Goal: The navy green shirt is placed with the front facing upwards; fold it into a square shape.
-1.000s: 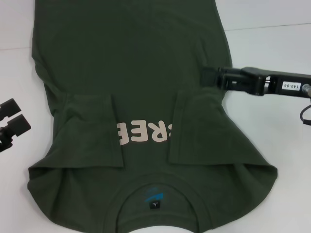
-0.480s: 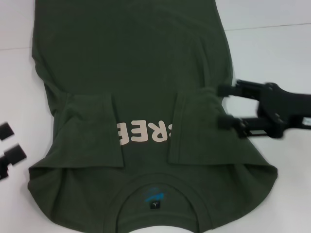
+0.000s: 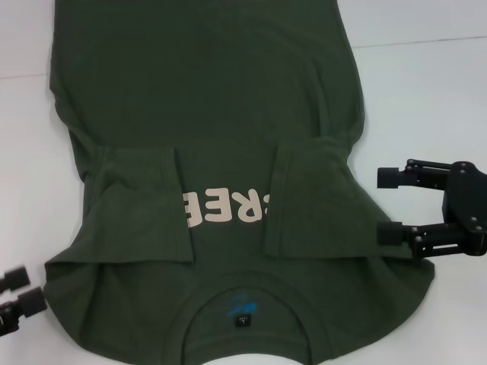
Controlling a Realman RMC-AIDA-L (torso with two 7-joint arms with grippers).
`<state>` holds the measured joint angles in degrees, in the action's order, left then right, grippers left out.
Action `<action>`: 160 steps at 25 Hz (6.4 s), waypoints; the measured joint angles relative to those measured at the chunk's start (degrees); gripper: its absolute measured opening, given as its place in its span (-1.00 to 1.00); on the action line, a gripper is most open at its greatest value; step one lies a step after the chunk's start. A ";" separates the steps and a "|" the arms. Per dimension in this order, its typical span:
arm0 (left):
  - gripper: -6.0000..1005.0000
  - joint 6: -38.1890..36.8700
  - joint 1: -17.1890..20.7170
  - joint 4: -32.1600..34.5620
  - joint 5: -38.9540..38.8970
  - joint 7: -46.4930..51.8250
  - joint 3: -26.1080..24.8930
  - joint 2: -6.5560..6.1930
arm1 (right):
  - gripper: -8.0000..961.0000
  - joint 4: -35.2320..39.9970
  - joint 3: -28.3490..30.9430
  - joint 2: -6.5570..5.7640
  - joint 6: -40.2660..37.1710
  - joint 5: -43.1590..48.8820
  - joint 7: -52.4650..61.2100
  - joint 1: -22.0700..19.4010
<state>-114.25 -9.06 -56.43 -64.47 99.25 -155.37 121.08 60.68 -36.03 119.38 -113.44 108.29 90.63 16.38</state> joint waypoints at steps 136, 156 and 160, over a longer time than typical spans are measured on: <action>-0.95 18.14 -15.00 5.92 26.33 48.40 8.15 -0.91 | 0.96 -16.27 3.37 -7.43 16.61 40.88 39.53 14.11; -0.95 18.46 -14.94 6.04 26.33 48.58 8.06 -1.02 | 0.96 -18.87 2.51 -7.31 17.48 40.97 39.53 15.96; -0.95 18.35 -14.94 6.00 26.26 48.51 7.60 -1.02 | 0.96 -19.28 1.79 -7.29 17.59 40.96 39.54 16.27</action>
<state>-95.90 -24.00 -50.43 -38.21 147.76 -147.77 120.05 41.40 -34.24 112.09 -95.85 149.25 130.17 32.65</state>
